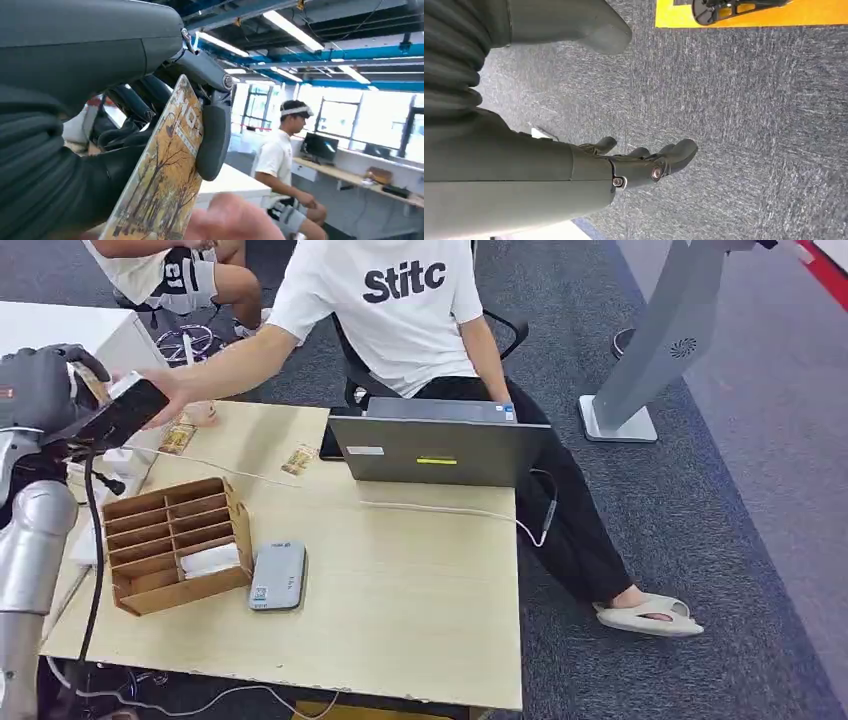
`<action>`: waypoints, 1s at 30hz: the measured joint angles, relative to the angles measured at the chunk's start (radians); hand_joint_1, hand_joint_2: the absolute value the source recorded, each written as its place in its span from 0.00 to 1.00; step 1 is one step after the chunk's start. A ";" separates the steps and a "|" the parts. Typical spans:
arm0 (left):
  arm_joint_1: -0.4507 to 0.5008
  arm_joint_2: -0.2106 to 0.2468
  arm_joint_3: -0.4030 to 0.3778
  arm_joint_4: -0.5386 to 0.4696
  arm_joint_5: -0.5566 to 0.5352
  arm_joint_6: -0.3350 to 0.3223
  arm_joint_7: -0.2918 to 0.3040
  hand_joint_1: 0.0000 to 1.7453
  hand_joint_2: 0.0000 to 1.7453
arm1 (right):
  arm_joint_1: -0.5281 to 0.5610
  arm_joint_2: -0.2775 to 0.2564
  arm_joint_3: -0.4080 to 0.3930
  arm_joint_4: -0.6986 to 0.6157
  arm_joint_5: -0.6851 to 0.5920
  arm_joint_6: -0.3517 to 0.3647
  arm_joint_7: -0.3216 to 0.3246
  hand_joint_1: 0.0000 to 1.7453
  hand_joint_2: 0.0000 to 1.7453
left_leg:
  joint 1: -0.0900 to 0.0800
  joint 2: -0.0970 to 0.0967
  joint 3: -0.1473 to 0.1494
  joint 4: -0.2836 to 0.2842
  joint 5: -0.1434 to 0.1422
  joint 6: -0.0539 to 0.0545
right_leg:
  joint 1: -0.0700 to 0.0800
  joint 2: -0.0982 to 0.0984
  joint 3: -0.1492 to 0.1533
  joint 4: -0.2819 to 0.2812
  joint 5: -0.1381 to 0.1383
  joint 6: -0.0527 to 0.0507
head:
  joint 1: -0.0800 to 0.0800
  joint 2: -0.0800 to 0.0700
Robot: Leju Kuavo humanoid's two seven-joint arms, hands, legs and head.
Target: Pass the card to the sensor for recognition and then transmit it.
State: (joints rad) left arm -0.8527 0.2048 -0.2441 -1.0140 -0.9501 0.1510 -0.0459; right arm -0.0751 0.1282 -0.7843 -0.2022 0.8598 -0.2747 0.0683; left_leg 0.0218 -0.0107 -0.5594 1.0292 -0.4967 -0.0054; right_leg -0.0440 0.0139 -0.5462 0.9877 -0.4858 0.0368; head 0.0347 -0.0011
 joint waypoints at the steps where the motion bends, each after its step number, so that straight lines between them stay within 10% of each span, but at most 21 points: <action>1: 0.000 -0.018 0.003 -0.002 0.042 -0.010 -0.013 1.00 1.00 | -0.001 -0.002 -0.002 0.000 0.002 -0.001 0.000 0.00 1.00 | 0.000 -0.001 0.000 0.000 0.000 0.000 | 0.000 -0.001 0.000 0.000 0.000 0.000 | 0.000 0.000; 19: -0.005 -0.242 0.001 -0.173 0.341 -0.080 -0.025 1.00 1.00 | -0.012 -0.011 -0.027 0.000 0.022 -0.001 -0.015 0.00 1.00 | -0.001 0.000 -0.001 0.001 0.000 0.000 | -0.001 0.000 0.000 0.000 0.000 0.001 | 0.000 0.000; 30: -0.005 -0.249 -0.012 -0.190 0.231 0.004 0.012 1.00 1.00 | -0.010 -0.011 -0.028 0.000 0.033 -0.001 0.000 0.00 1.00 | -0.001 0.000 -0.001 0.001 0.000 0.001 | -0.001 -0.001 0.000 0.000 0.001 0.001 | 0.000 0.000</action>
State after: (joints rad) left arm -0.8573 -0.0438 -0.2560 -1.2043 -0.7190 0.1551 -0.0339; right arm -0.0855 0.1167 -0.8122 -0.2022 0.8926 -0.2758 0.0687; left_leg 0.0211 -0.0110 -0.5599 1.0301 -0.4963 -0.0048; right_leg -0.0447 0.0133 -0.5461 0.9879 -0.4853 0.0374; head 0.0347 -0.0011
